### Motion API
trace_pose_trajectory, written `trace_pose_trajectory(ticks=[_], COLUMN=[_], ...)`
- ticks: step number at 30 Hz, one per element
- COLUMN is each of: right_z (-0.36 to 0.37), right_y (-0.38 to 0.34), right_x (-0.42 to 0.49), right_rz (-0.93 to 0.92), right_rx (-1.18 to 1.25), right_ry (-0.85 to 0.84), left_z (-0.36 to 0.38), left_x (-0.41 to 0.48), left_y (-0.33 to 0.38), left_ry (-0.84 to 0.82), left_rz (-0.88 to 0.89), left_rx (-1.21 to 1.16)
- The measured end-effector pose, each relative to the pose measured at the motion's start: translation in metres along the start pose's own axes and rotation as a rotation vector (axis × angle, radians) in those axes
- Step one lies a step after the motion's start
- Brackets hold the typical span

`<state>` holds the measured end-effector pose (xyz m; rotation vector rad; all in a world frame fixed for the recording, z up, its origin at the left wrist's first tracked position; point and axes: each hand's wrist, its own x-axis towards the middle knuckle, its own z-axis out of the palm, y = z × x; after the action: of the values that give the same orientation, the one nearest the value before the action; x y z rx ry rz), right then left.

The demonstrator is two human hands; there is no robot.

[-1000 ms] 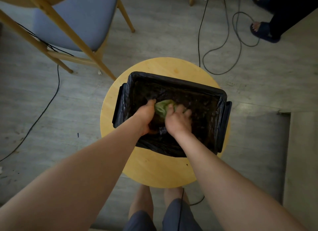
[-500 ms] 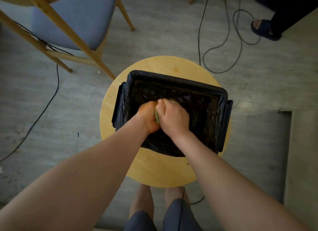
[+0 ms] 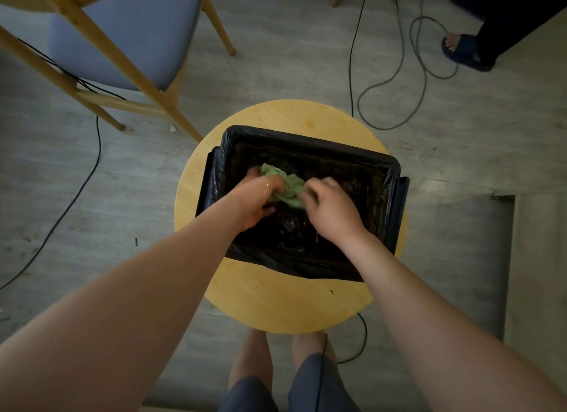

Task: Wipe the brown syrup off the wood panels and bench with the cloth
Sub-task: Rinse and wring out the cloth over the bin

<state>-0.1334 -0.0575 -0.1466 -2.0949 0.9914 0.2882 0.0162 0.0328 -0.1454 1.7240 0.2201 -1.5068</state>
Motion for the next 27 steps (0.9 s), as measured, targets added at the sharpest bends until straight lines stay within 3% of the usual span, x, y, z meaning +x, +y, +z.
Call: trace_pose_trajectory(ticks=[3,9,14,17,20,23,27], right_z=[-0.01,-0.024,-0.006,0.015,0.032,0.039,0.032], right_y=[0.006,0.015,0.009,0.0,-0.003,-0.017,-0.043], right_x=[0.008,0.016,0.015,0.012,0.017,0.013,-0.011], right_rz=[0.2,0.275,0.328,0.355,0.397,0.34,0.057], right_rx=[0.219,-0.173,-0.098,0.038,0.245,0.437,0.444], right_ry=[0.124,0.194,0.212,0.067,-0.055,-0.028,0.131], left_z=[-0.01,-0.014,-0.007,0.003,0.019,0.027,0.026], left_x=[0.002,0.004,0.007,0.012,0.011,0.008,0.009], left_y=[0.0,0.001,0.0,-0.008,-0.012,-0.011,-0.005], left_ry=[0.096,0.112,0.191,0.17,0.016,-0.05,-0.055], left_rz=[0.052,0.161,0.197,0.125,-0.095,-0.202,-0.212], left_rx=[0.341,0.706,0.818,0.632,0.158,-0.125,-0.274])
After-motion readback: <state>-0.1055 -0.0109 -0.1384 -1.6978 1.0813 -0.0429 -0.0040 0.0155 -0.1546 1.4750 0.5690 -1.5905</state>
